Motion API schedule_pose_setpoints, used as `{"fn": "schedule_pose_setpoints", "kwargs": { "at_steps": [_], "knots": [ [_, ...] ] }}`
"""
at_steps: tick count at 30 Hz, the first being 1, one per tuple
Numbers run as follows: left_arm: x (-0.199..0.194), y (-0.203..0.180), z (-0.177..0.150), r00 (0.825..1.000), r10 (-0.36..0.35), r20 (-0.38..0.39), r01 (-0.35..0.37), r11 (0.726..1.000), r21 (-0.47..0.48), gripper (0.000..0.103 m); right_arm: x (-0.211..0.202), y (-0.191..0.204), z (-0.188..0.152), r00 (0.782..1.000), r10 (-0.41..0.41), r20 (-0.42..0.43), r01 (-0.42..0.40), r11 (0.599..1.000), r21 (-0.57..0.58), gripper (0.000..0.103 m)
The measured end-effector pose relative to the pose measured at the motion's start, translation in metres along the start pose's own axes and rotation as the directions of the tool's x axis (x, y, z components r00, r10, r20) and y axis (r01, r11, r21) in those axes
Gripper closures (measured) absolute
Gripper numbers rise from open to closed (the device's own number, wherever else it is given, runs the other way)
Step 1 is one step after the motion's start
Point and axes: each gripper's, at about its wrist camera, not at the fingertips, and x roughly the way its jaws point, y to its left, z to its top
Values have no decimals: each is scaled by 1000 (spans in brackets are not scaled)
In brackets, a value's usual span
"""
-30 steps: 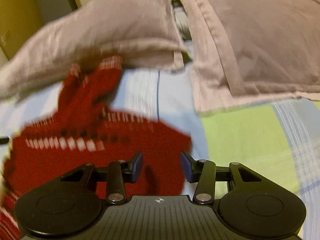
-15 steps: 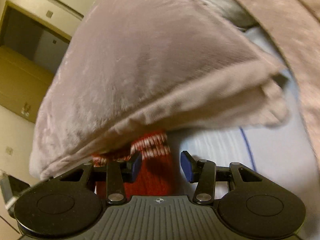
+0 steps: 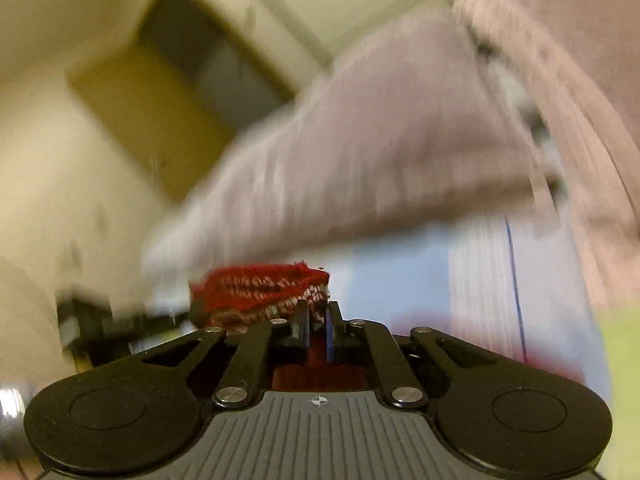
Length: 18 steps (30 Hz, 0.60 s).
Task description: Fold clothes
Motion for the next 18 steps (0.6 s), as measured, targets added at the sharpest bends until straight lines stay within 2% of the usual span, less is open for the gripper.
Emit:
{"fn": "schedule_pose_setpoints", "kwargs": {
  "at_steps": [1,2,3,4,6,7,9,11,13,14,15,16,17,18],
  "knots": [
    [-6,-1,-22,997,51,-62,-52,999,-4,90,-6,8,-21,992,-71,-105,68,997,-26,76],
    [-10,-1,-33,994,70,-86,-73,997,-23,90,-10,13,-39,972,-151,-181,145,988,-49,55],
    [-15,1,-37,994,77,-80,-82,995,-53,90,-14,17,-56,946,-219,-238,209,976,-66,54],
    [-20,2,-41,994,84,-73,-90,992,-84,90,-19,19,-66,935,-252,-251,247,968,-52,54],
    [-23,-1,-38,995,101,-23,-103,988,-115,86,-29,18,-69,939,-267,-215,279,960,27,54],
    [-19,-3,-32,994,113,-1,-112,987,-116,75,-29,19,-65,949,-261,-174,277,958,71,54],
    [-6,-5,-22,992,123,20,-119,985,-124,60,-19,18,-54,963,-253,-96,266,952,153,54],
    [17,3,-11,995,98,-19,-100,983,-152,65,3,8,-50,964,-255,-72,264,934,241,54],
    [39,-2,-12,995,58,-80,-70,986,-154,103,29,-3,-50,965,-250,-78,262,906,332,55],
    [37,-8,-15,996,63,-68,-71,990,-118,103,40,-8,-53,969,-228,-97,248,892,377,90],
    [36,-15,-18,996,68,-56,-72,994,-82,103,47,-10,-56,971,-213,-106,238,879,413,100],
    [32,-21,-21,997,66,-36,-68,996,-52,103,44,-7,-57,974,-211,-88,228,881,415,100],
    [19,-26,-25,999,45,9,-44,998,-52,103,38,0,-58,976,-210,-49,213,898,384,100],
    [11,-26,-29,998,55,29,-53,996,-67,103,33,6,-59,976,-217,-30,214,909,357,100]
  ]
}}
